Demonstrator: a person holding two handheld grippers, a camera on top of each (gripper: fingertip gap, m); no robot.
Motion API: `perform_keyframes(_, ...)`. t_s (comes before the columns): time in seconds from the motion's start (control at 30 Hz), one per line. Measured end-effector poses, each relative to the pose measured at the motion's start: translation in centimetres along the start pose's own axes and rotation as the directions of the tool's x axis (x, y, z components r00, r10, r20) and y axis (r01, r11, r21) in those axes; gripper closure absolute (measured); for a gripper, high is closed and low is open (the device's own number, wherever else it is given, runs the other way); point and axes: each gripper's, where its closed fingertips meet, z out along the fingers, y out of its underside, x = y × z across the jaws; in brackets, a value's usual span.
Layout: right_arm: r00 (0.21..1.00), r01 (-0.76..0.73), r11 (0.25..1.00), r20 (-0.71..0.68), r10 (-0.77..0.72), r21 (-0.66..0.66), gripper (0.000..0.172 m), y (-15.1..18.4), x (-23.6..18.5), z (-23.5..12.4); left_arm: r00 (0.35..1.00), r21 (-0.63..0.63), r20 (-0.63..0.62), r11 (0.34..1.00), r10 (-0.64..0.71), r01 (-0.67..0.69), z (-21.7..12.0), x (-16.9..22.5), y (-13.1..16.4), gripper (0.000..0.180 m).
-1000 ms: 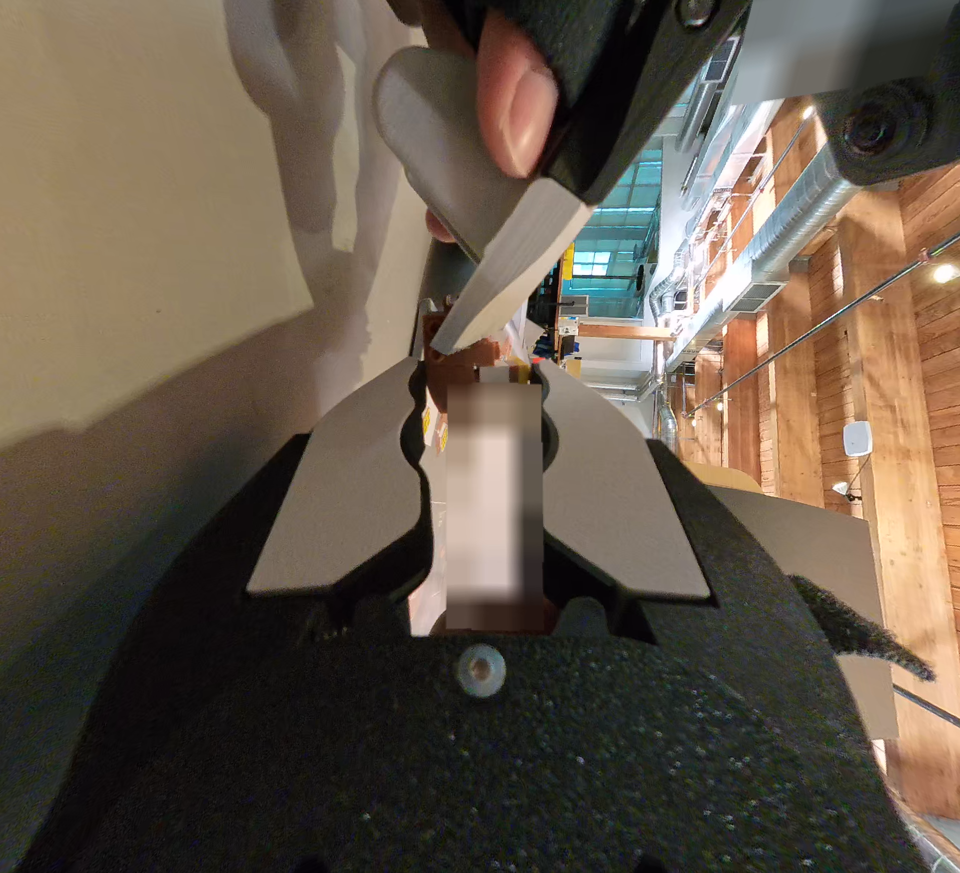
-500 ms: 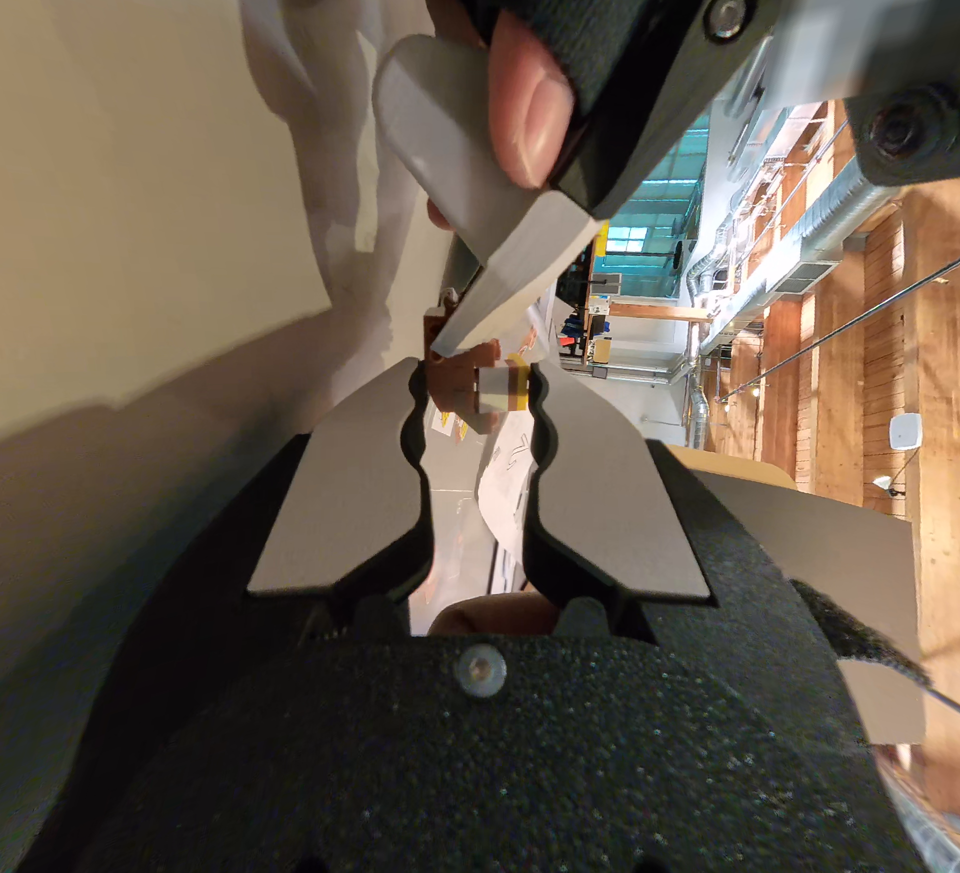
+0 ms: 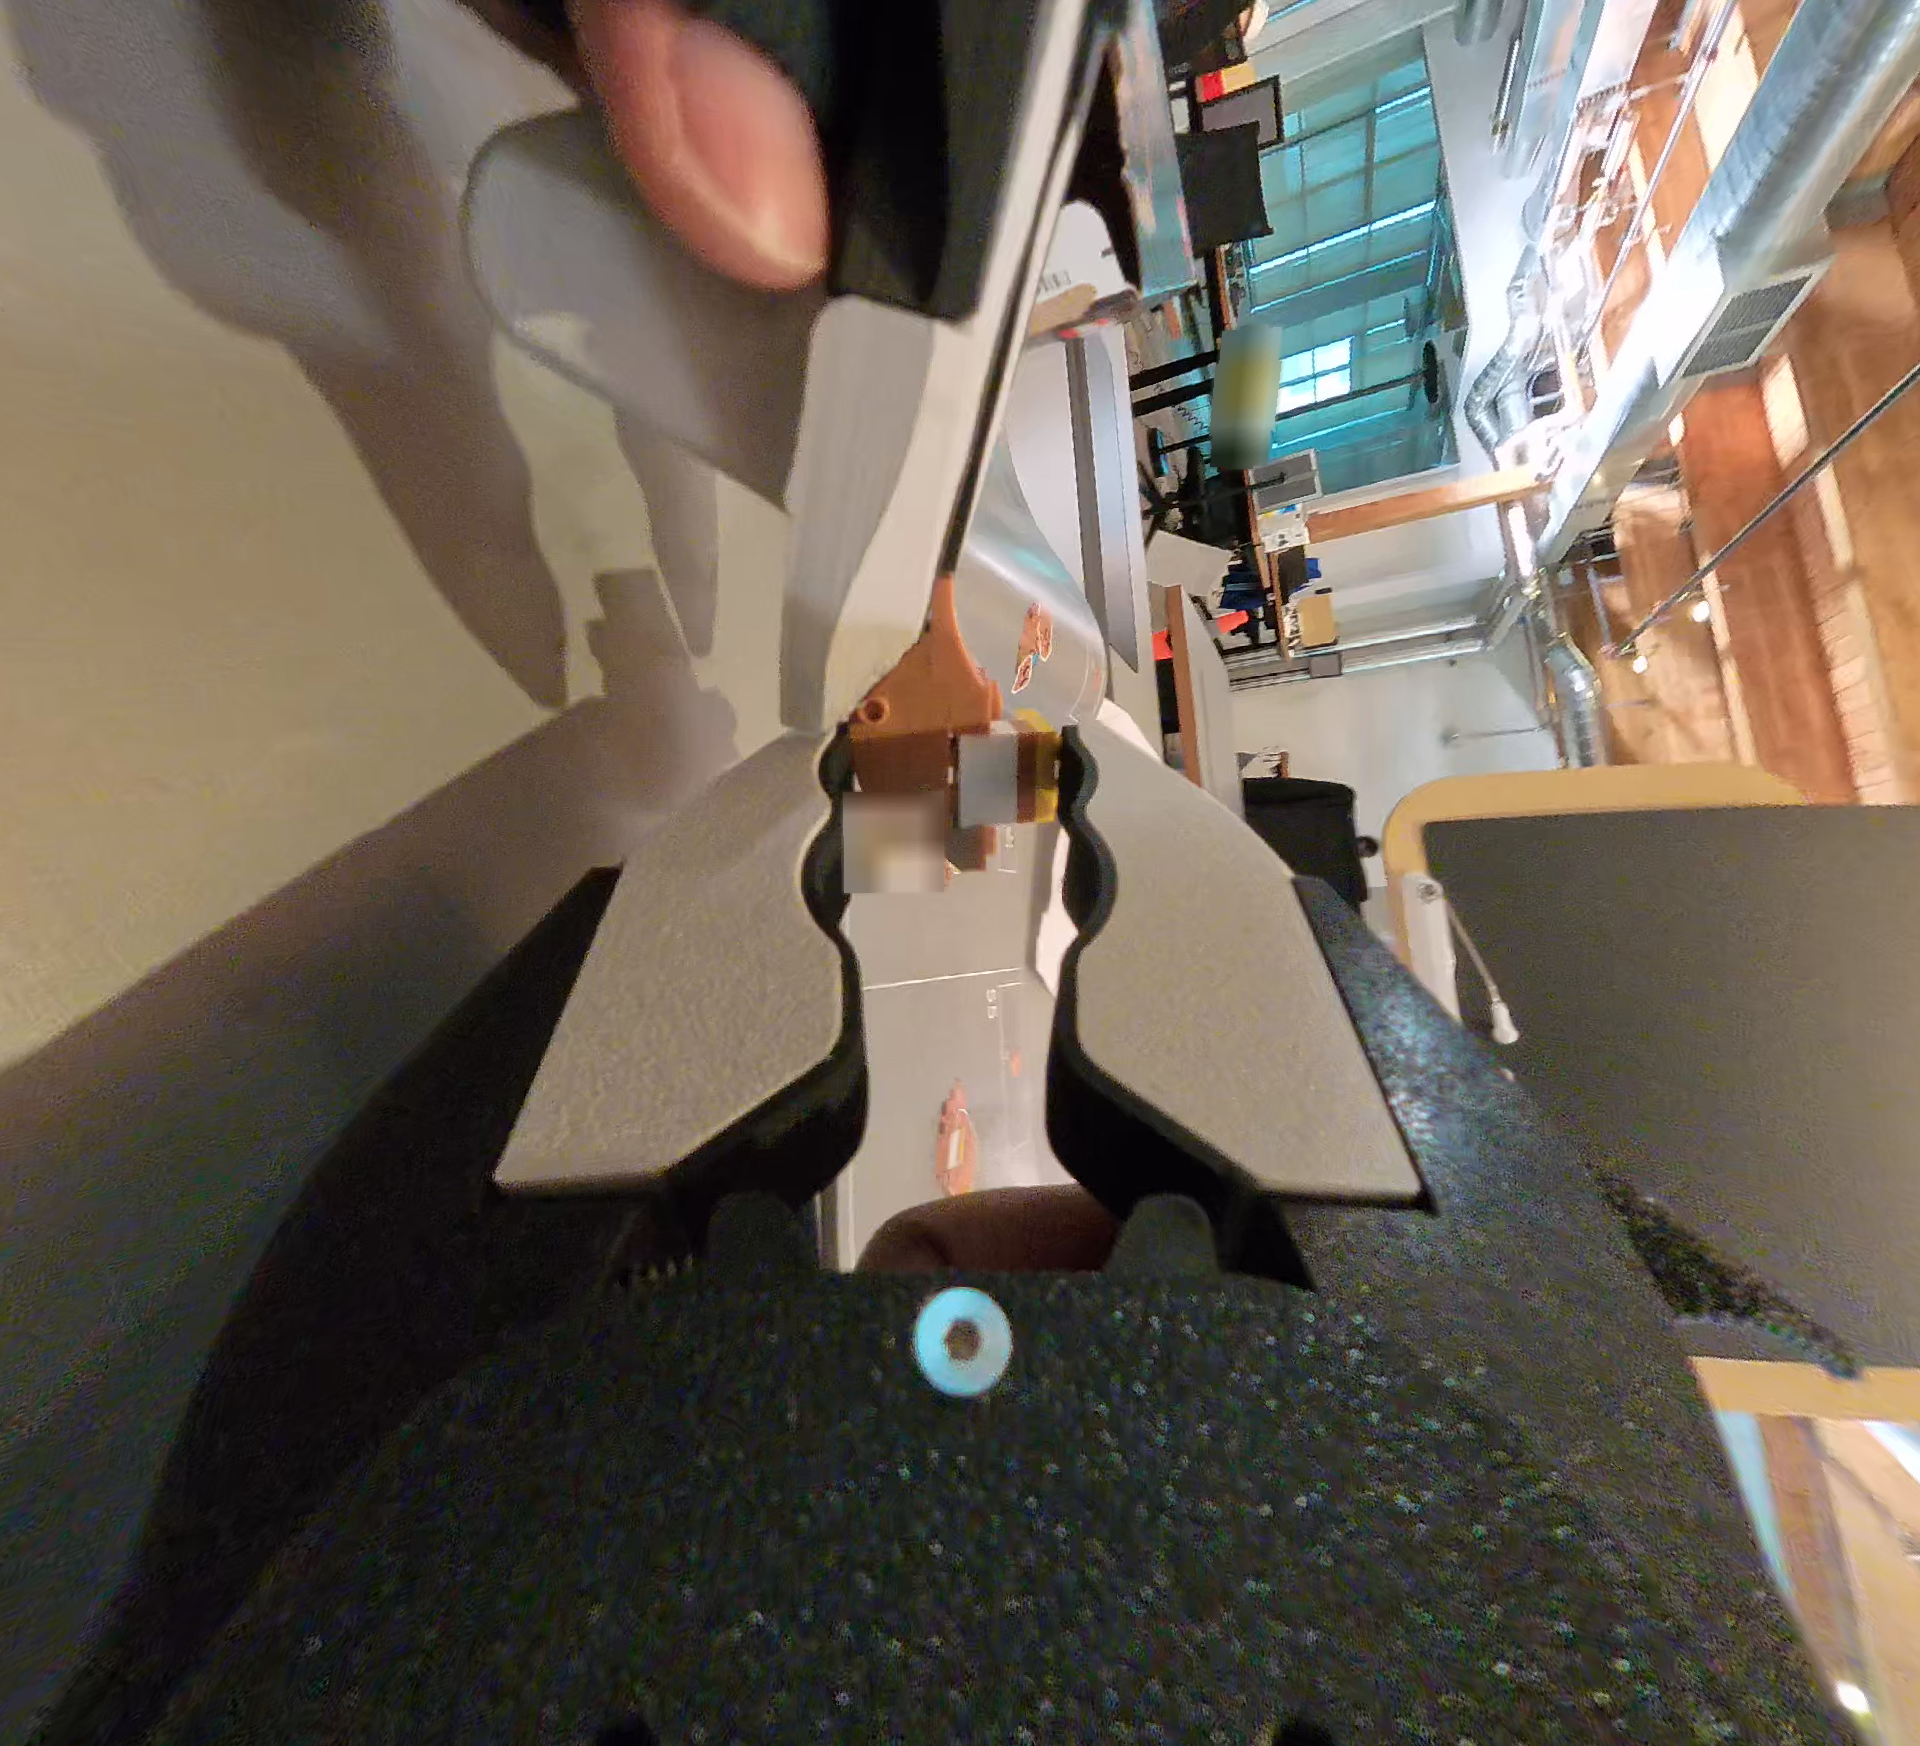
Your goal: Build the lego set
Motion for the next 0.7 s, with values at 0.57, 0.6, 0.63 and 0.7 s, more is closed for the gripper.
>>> perform_keyframes(0.57, 0.986, -0.163, 0.986, 0.037, 0.161, 0.045, 0.134, -0.5, 0.6, -0.7, 0.991, 0.139, -0.114, 0.987, -0.066, 0.081, -0.4, 1.0, -1.8, 0.161)
perform_keyframes(0.6, 0.988, -0.155, 0.987, 0.031, 0.154, 0.042, 0.135, -0.5, 0.6, -0.7, 0.991, 0.145, -0.111, 0.986, -0.071, 0.087, -0.4, 1.0, -1.9, 0.161)
perform_keyframes(0.63, 0.989, -0.146, 0.988, 0.024, 0.145, 0.041, 0.135, -0.5, 0.7, -0.7, 0.991, 0.15, -0.112, 0.984, -0.075, 0.091, -0.4, 0.9, -1.9, 0.161)
perform_keyframes(0.7, 0.992, -0.13, 0.991, 0.008, 0.129, 0.039, 0.134, -0.5, 0.8, -0.7, 0.99, 0.161, -0.118, 0.982, -0.082, 0.101, -0.4, 1.0, -2.0, 0.161)
